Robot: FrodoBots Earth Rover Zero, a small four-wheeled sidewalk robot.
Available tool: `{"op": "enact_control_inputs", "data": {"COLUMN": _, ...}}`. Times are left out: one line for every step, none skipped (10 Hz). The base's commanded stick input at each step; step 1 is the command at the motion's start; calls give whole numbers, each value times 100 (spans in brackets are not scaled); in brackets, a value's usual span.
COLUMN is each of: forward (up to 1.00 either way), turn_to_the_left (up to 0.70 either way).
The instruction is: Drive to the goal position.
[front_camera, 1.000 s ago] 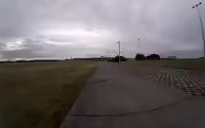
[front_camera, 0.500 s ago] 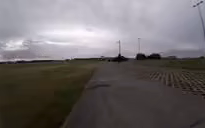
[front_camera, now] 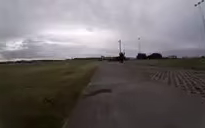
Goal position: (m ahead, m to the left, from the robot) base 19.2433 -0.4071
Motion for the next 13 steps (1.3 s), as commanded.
{"op": "enact_control_inputs", "data": {"forward": 100, "turn_to_the_left": 0}}
{"op": "enact_control_inputs", "data": {"forward": 100, "turn_to_the_left": -1}}
{"op": "enact_control_inputs", "data": {"forward": 100, "turn_to_the_left": -5}}
{"op": "enact_control_inputs", "data": {"forward": 100, "turn_to_the_left": -10}}
{"op": "enact_control_inputs", "data": {"forward": 100, "turn_to_the_left": -24}}
{"op": "enact_control_inputs", "data": {"forward": 100, "turn_to_the_left": -7}}
{"op": "enact_control_inputs", "data": {"forward": 100, "turn_to_the_left": 0}}
{"op": "enact_control_inputs", "data": {"forward": 100, "turn_to_the_left": 0}}
{"op": "enact_control_inputs", "data": {"forward": 100, "turn_to_the_left": 0}}
{"op": "enact_control_inputs", "data": {"forward": 100, "turn_to_the_left": 0}}
{"op": "enact_control_inputs", "data": {"forward": 100, "turn_to_the_left": 0}}
{"op": "enact_control_inputs", "data": {"forward": 100, "turn_to_the_left": 0}}
{"op": "enact_control_inputs", "data": {"forward": 100, "turn_to_the_left": 0}}
